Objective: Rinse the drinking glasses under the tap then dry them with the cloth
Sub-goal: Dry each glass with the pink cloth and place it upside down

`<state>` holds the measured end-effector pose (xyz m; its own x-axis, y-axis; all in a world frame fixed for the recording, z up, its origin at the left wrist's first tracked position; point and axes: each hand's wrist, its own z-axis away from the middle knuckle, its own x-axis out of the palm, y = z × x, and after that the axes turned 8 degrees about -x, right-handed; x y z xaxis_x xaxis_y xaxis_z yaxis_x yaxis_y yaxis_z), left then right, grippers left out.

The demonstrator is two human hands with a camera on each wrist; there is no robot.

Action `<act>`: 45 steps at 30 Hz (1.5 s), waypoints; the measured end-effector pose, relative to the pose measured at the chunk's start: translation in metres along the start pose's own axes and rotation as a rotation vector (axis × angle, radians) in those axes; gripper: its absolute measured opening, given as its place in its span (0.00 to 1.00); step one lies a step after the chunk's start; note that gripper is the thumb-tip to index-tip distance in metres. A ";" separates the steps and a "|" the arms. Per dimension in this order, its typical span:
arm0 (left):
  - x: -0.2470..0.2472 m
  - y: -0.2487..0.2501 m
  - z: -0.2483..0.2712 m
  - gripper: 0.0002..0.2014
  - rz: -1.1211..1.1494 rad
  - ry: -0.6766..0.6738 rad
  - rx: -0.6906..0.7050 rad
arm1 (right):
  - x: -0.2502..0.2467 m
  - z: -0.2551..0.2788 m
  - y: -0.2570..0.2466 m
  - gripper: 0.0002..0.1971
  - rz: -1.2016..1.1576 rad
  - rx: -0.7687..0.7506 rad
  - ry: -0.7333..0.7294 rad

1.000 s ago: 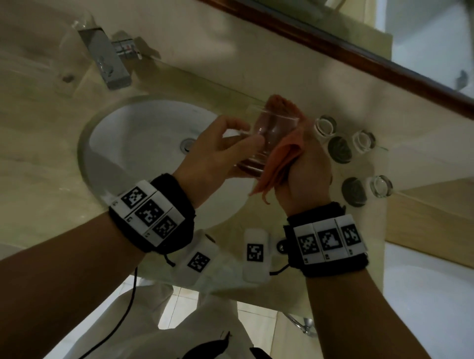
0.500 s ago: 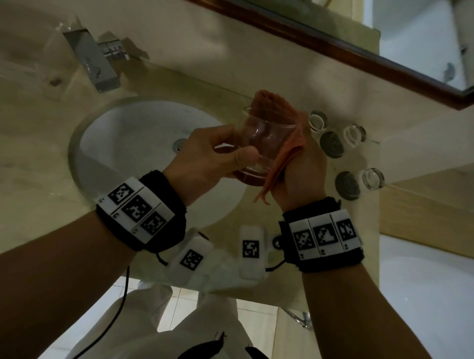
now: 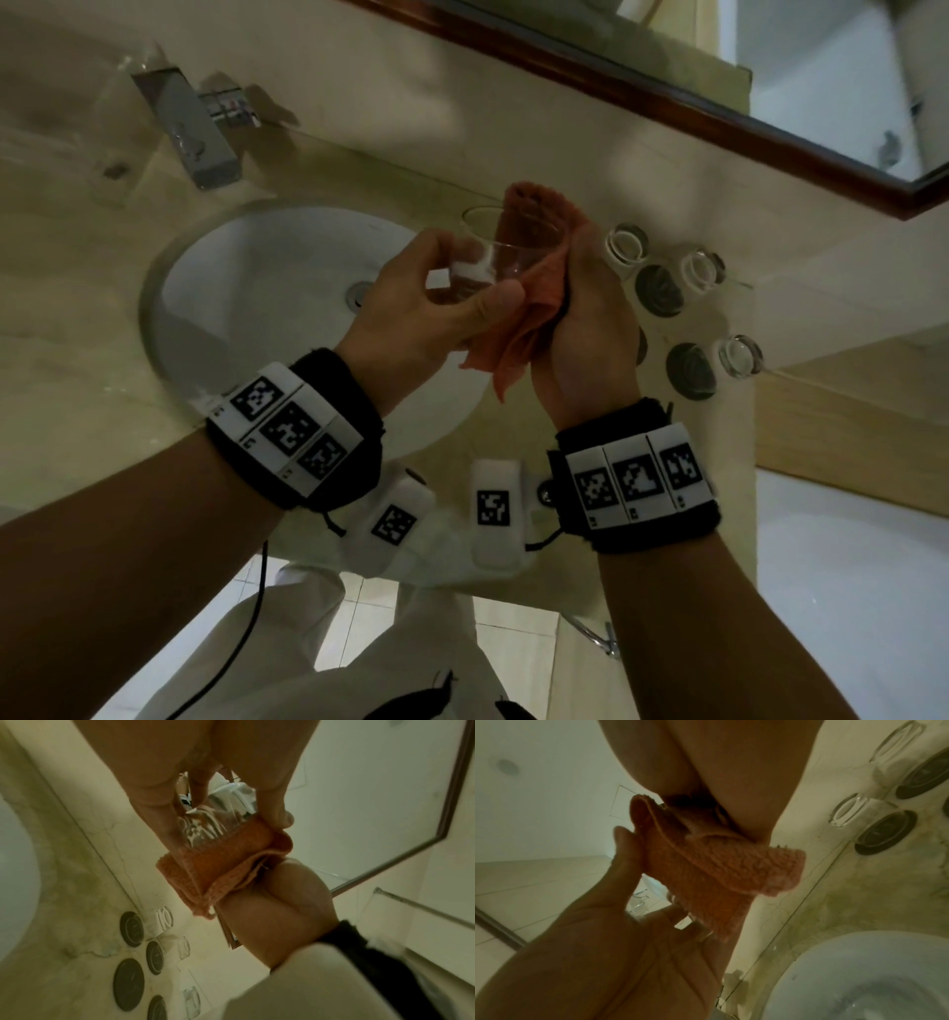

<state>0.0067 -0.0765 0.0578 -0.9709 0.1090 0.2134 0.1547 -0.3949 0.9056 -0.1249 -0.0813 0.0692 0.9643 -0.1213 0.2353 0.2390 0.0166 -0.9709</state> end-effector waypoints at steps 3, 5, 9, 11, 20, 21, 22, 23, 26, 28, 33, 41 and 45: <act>0.000 0.000 0.002 0.22 0.068 -0.067 -0.013 | -0.004 0.002 -0.003 0.28 -0.047 0.050 0.022; 0.000 -0.001 0.004 0.27 0.105 -0.141 -0.046 | -0.006 0.005 -0.007 0.28 -0.093 0.087 0.028; 0.000 -0.003 0.008 0.29 0.103 -0.219 -0.112 | -0.007 0.006 -0.012 0.28 -0.045 -0.012 -0.017; -0.001 -0.001 0.007 0.22 0.117 -0.218 -0.131 | -0.011 0.007 -0.015 0.26 0.019 -0.098 -0.033; -0.004 0.000 0.008 0.34 -0.066 -0.050 -0.108 | -0.020 0.006 -0.023 0.33 0.649 -0.140 -0.332; -0.003 0.001 0.010 0.33 -0.070 -0.038 -0.097 | -0.021 0.005 -0.025 0.31 0.620 -0.100 -0.381; -0.002 0.001 0.012 0.29 -0.071 -0.028 -0.086 | -0.021 0.005 -0.028 0.28 0.575 -0.055 -0.413; 0.000 0.002 0.013 0.25 -0.074 -0.020 -0.071 | -0.023 0.005 -0.031 0.27 0.527 -0.011 -0.424; 0.001 0.004 0.014 0.25 -0.164 0.030 0.003 | -0.026 0.003 -0.034 0.25 0.419 0.101 -0.429; -0.003 0.001 0.011 0.35 -0.363 0.081 0.095 | -0.027 0.003 -0.034 0.24 0.344 0.177 -0.432; -0.010 -0.005 0.002 0.40 -0.672 0.123 0.335 | -0.025 0.000 -0.033 0.20 0.298 0.252 -0.284; -0.008 0.006 -0.008 0.25 -0.052 0.011 -0.205 | -0.025 -0.008 -0.023 0.24 0.285 0.091 -0.224; -0.013 0.004 -0.014 0.14 -0.104 0.039 -0.095 | -0.031 -0.012 -0.019 0.22 0.260 0.146 -0.199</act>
<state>0.0173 -0.0923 0.0541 -0.9874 0.1192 0.1043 0.0367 -0.4681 0.8829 -0.1605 -0.0901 0.0799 0.9948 0.1015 -0.0009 -0.0177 0.1645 -0.9862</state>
